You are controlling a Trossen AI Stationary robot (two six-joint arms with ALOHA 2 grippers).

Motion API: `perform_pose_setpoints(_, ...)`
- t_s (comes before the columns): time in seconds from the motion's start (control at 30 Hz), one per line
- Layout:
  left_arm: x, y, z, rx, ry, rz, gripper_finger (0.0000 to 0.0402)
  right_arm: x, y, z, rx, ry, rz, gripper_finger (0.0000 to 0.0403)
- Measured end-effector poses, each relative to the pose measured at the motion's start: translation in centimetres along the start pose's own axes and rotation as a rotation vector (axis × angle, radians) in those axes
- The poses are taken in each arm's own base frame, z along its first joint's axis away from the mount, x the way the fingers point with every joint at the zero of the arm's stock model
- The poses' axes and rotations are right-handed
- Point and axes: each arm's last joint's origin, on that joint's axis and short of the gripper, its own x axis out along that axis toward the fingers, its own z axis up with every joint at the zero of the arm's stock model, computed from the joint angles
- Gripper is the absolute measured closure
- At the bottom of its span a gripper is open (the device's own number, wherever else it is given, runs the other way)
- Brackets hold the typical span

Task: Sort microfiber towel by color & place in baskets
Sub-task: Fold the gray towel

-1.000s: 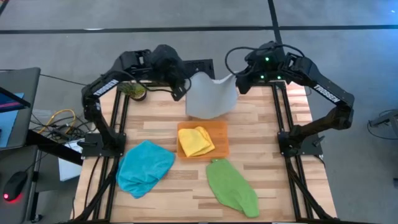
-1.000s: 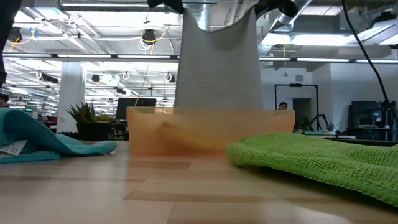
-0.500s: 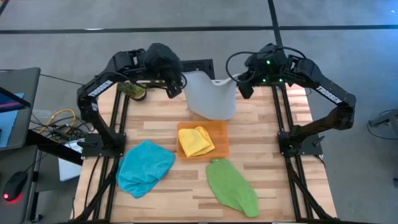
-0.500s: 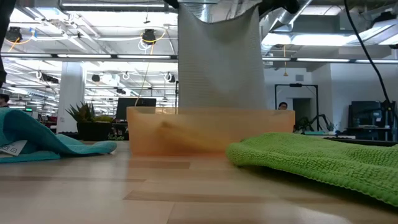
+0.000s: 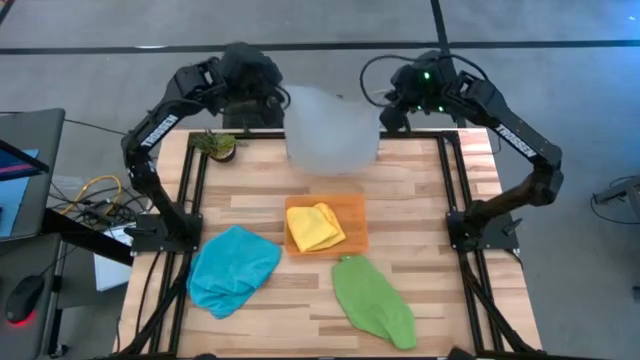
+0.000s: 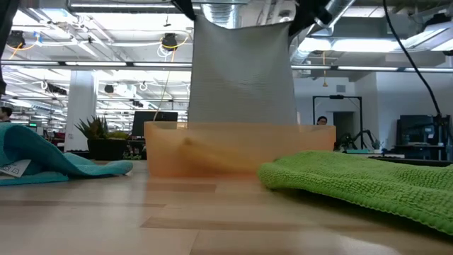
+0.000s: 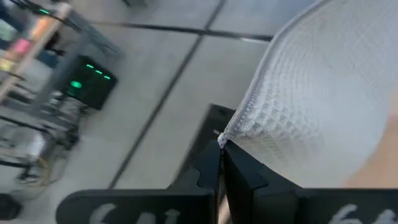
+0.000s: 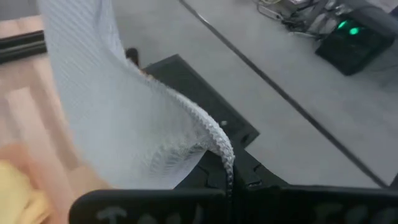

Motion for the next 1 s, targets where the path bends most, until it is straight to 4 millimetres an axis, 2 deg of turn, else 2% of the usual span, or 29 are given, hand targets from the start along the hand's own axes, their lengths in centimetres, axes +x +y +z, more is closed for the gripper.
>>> perform_pose_setpoints(0.13, 0.2, 0.8, 0.2, 0.011, -0.034, 0.021, 0.0401, 0.4, -0.8, 0.1, 0.009, -0.016, -0.023, 0.0395)
perform_pose_setpoints(0.23, 0.4, 0.8, -0.2, 0.021, -0.016, -0.038, 0.0401, 0.6, -0.7, -0.2, 0.005, 0.022, -0.016, 0.0395)
perform_pose_setpoints(0.4, 1.1, -0.5, -1.4, 0.019, 0.124, -0.163, 0.0401, 0.4, 0.2, -1.3, -0.023, 0.138, 0.033, 0.0395)
perform_pose_setpoints(0.53, 1.2, -1.6, -2.5, 0.032, 0.270, -0.217, 0.0401, 0.8, 1.9, -2.3, -0.059, 0.224, 0.089, 0.0395)
perform_pose_setpoints(0.83, 0.1, -4.1, -2.8, 0.002, 0.329, -0.397, 0.0401, 0.2, 4.8, -3.5, -0.059, 0.361, 0.179, 0.0395)
perform_pose_setpoints(1.0, 1.2, -6.3, -3.5, 0.027, 0.403, -0.462, 0.0401, -0.2, 5.8, -3.9, -0.059, 0.407, 0.215, 0.0395)
